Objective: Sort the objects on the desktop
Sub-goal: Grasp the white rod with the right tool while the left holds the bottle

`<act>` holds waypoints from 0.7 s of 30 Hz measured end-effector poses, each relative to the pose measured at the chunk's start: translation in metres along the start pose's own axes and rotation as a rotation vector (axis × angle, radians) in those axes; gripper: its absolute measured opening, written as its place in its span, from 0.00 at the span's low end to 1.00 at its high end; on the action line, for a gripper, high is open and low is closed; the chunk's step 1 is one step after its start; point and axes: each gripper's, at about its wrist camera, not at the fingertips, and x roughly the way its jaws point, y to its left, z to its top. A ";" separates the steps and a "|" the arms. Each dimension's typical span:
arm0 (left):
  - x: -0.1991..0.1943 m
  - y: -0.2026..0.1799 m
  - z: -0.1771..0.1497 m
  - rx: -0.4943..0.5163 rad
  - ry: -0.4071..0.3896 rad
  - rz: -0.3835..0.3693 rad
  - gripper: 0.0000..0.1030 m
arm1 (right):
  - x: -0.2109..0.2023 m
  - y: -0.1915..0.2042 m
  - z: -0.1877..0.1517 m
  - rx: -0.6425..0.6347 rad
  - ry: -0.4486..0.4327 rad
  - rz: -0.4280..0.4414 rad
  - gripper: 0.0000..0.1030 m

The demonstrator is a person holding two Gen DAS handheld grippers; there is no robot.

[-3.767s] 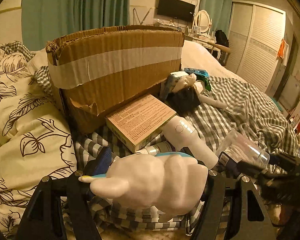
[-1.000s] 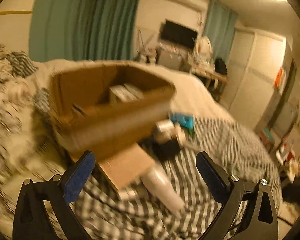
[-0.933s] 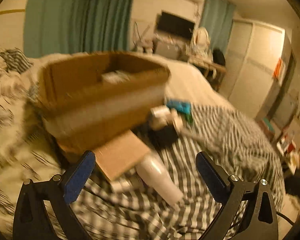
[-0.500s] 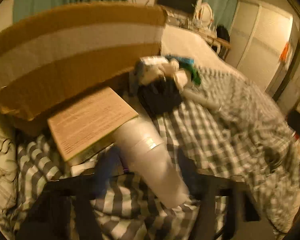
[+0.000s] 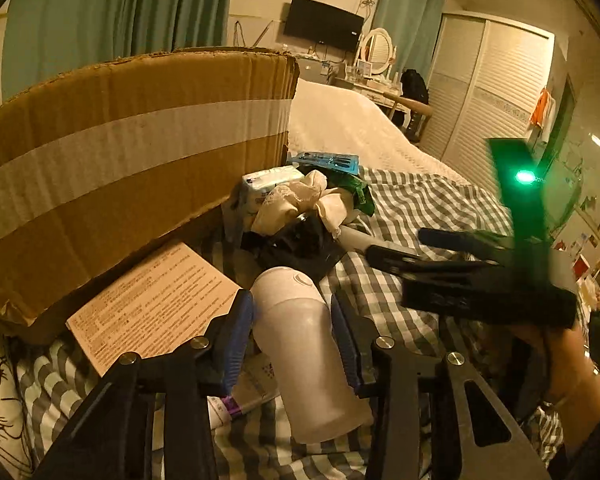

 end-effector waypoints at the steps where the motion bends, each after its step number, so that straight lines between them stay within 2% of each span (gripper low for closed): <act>1: 0.001 0.001 0.000 0.001 -0.003 -0.001 0.39 | 0.007 -0.001 0.002 -0.001 0.009 -0.004 0.79; 6: -0.002 0.004 0.002 -0.018 -0.023 -0.018 0.35 | 0.034 0.001 0.003 -0.007 0.077 -0.032 0.77; 9: -0.002 0.004 0.002 -0.022 -0.027 -0.021 0.33 | 0.029 0.004 -0.002 0.008 0.085 -0.040 0.64; 11: -0.001 0.002 0.000 -0.008 -0.037 -0.020 0.33 | 0.018 0.007 -0.007 0.024 0.088 -0.056 0.46; 14: -0.002 0.000 -0.001 0.006 -0.044 -0.023 0.30 | 0.001 0.016 -0.014 0.020 0.080 -0.093 0.28; 15: -0.002 0.000 -0.001 0.007 -0.048 -0.024 0.25 | -0.006 0.020 -0.018 0.015 0.077 -0.106 0.27; 16: -0.005 -0.001 -0.001 0.013 -0.063 -0.018 0.00 | -0.016 0.024 -0.023 0.005 0.077 -0.125 0.23; 19: -0.003 -0.002 -0.002 0.027 -0.021 -0.026 0.00 | -0.044 0.026 -0.036 0.017 0.064 -0.156 0.15; 21: -0.004 -0.001 -0.005 0.031 -0.027 -0.030 0.00 | -0.057 0.026 -0.039 0.041 0.062 -0.169 0.15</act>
